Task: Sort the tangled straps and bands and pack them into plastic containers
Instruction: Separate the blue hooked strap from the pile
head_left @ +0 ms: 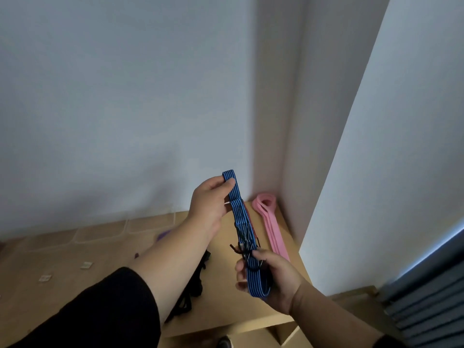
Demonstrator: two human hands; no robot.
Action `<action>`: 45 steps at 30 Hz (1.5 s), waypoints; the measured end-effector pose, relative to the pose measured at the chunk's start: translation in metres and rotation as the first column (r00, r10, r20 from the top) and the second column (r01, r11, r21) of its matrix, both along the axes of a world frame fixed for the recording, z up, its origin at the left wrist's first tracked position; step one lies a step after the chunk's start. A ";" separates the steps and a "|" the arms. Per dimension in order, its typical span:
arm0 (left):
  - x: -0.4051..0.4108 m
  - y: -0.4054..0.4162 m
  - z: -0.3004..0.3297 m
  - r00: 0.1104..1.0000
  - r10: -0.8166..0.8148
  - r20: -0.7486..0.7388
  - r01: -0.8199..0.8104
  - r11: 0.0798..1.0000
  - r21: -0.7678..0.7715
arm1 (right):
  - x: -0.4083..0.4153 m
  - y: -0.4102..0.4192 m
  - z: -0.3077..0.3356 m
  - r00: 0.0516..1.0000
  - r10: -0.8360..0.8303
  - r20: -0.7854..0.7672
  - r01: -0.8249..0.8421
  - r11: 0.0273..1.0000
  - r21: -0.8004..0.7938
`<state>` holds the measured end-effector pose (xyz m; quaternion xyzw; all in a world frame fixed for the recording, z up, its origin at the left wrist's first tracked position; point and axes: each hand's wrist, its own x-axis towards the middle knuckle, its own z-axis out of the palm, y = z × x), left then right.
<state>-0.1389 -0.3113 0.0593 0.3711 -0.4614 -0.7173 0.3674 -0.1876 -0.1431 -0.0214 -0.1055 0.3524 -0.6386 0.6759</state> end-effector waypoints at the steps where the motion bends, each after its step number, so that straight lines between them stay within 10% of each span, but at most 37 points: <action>1: -0.005 -0.004 -0.005 1.000 -0.011 0.005 0.011 1.000 0.014 | -0.003 -0.003 -0.002 1.000 -0.001 0.006 0.001 1.000 0.000; 6: -0.033 -0.028 -0.029 0.995 -0.070 0.066 0.065 0.995 0.081 | -0.025 -0.026 -0.017 1.000 0.001 -0.017 0.000 0.998 0.068; 13: -0.068 -0.062 -0.068 0.970 -0.147 0.193 0.133 0.988 0.081 | -0.050 -0.072 -0.028 0.816 0.145 -0.559 0.071 0.935 0.347; 24: -0.116 -0.144 -0.155 0.868 -0.161 0.470 0.146 0.987 0.069 | -0.072 -0.120 -0.079 0.873 -0.058 -0.485 0.370 0.726 0.579; 45: -0.134 -0.170 -0.248 0.661 -0.178 0.729 0.332 0.941 -0.071 | -0.081 -0.124 -0.132 0.605 0.365 -0.707 0.491 0.528 0.693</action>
